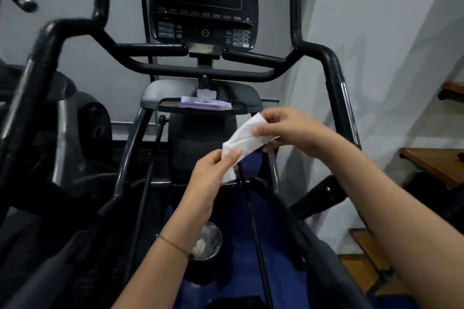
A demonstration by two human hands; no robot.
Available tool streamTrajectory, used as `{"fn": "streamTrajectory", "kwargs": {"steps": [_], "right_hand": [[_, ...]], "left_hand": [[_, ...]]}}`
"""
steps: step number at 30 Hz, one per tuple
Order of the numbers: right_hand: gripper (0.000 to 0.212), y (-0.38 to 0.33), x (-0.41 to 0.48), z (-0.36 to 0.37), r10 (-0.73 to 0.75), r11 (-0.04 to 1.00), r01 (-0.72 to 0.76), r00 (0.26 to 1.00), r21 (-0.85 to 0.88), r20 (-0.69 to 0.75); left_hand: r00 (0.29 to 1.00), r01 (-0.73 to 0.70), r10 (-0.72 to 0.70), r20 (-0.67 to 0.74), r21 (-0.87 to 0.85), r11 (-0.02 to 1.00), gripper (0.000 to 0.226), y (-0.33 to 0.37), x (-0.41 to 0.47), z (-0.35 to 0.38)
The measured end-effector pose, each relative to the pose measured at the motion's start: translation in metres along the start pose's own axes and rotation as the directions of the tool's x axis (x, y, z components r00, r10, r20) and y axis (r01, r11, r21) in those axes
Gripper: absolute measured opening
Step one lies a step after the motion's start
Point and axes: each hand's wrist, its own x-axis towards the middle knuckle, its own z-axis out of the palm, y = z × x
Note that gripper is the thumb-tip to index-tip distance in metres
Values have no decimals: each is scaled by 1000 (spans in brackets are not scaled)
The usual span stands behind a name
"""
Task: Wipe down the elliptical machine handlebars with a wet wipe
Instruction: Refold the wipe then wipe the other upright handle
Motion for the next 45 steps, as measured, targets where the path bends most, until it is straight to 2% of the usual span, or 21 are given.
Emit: {"fn": "streamTrajectory", "kwargs": {"steps": [3,7,10,17,22,26,31,34,36,39,41,43,45], "right_hand": [[5,0,5,25,-18,969,33,998,244,-63],[8,3,7,63,-44,882,113,986,458,-159],[6,9,3,94,-33,802,129,985,584,-171],[13,21,0,164,25,792,38,995,609,-94],[13,22,4,179,26,744,28,997,667,-72],[11,23,13,179,59,671,63,989,739,-138],[17,21,34,170,15,719,197,955,666,-298],[12,15,49,159,-98,785,275,940,555,-328],[10,11,62,151,-157,811,323,924,488,-349],[16,6,83,141,-210,839,358,908,409,-363],[30,1,96,141,-223,840,377,896,390,-385],[41,-2,102,145,-194,841,367,890,397,-414],[44,-4,99,155,-206,879,355,884,317,-419]], "left_hand": [[998,-1,-4,-61,-84,996,7,9,-4,-24],[987,-57,40,-155,-109,992,5,20,-14,-55],[983,-84,56,-174,-156,984,10,28,-26,-82],[962,-102,44,-270,-208,973,16,32,-56,-130],[936,-68,55,-348,-24,997,13,30,-57,-146],[965,44,-18,-260,95,995,11,34,-47,-149],[994,102,-86,-70,277,955,28,36,-20,-135],[994,105,-104,-16,262,959,56,34,5,-129],[995,93,-97,8,209,973,53,36,21,-127],[998,28,-20,-52,158,987,29,38,41,-126],[990,-24,43,-135,139,990,17,41,50,-127],[969,-68,94,-230,118,991,13,47,56,-130],[940,-104,139,-313,128,986,14,55,60,-134]]}}
